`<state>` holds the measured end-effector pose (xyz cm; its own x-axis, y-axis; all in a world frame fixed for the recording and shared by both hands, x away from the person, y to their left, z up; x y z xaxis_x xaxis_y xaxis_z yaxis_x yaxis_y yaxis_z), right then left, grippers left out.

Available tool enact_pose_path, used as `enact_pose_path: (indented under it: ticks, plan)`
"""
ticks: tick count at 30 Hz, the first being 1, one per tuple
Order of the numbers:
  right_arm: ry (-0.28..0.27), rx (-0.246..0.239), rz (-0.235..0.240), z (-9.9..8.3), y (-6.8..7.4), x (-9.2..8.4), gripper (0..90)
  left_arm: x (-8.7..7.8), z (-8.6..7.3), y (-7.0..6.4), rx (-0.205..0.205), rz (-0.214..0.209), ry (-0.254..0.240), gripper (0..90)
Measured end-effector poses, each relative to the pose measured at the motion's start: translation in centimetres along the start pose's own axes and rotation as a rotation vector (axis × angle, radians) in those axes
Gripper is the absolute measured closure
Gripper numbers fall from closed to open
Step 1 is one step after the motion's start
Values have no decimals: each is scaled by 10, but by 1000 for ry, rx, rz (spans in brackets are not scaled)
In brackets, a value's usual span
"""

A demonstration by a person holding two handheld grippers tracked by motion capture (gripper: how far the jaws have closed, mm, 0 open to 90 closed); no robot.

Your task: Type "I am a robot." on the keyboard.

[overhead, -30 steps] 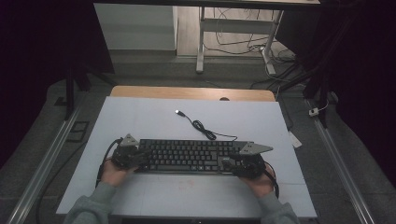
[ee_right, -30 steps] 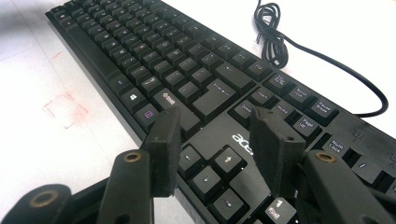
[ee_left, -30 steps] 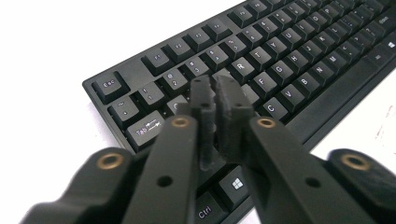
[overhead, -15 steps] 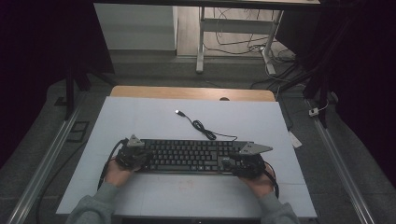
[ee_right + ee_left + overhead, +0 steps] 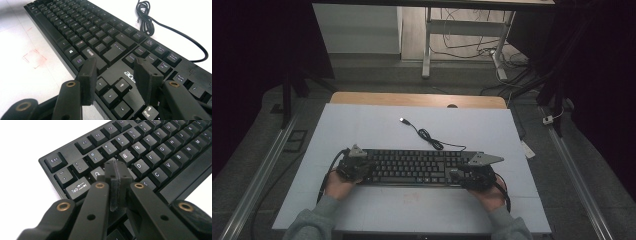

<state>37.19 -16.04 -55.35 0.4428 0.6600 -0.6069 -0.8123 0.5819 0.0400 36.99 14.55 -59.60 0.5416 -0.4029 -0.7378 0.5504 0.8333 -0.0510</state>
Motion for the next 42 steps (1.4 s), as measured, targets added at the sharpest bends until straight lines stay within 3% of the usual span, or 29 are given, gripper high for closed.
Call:
enact_pose_path:
  ticks: [8,12,16,21,25,28,35,42]
  plan:
    - [1,0,-1,0,1,0,539,0,0,0,12,13,3,890]
    - [-8,2,4,1,0,0,539,-9,7,-1,-8,-6,-58,889]
    - [-8,4,-1,1,-1,-1,539,-16,8,-2,-18,-23,-82,877]
    - [-11,2,0,1,0,-1,539,-26,10,-5,-21,-68,-113,763]
    - [-14,4,-3,2,-1,-2,535,-32,10,-9,-10,-94,-123,579]
    - [-20,7,-3,2,-2,-3,523,-37,11,-10,-22,-109,-134,495]
    - [-24,10,-5,3,-2,-4,511,-43,11,-13,-32,-149,-129,394]
    - [-32,19,-4,3,-2,-4,497,-45,12,-15,-27,-159,-127,362]
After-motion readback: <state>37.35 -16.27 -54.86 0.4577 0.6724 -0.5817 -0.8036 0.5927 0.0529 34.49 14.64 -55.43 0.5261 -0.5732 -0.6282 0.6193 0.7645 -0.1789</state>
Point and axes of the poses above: each handheld gripper's, and its own axes: x roughly forward along the jaws, z roughly out of its top, y roughly to its left, the point moved 10 cm from there along x, roughly forward along the jaws, and after that the axes turned 2 degrees about z, right-handed, at the moved point
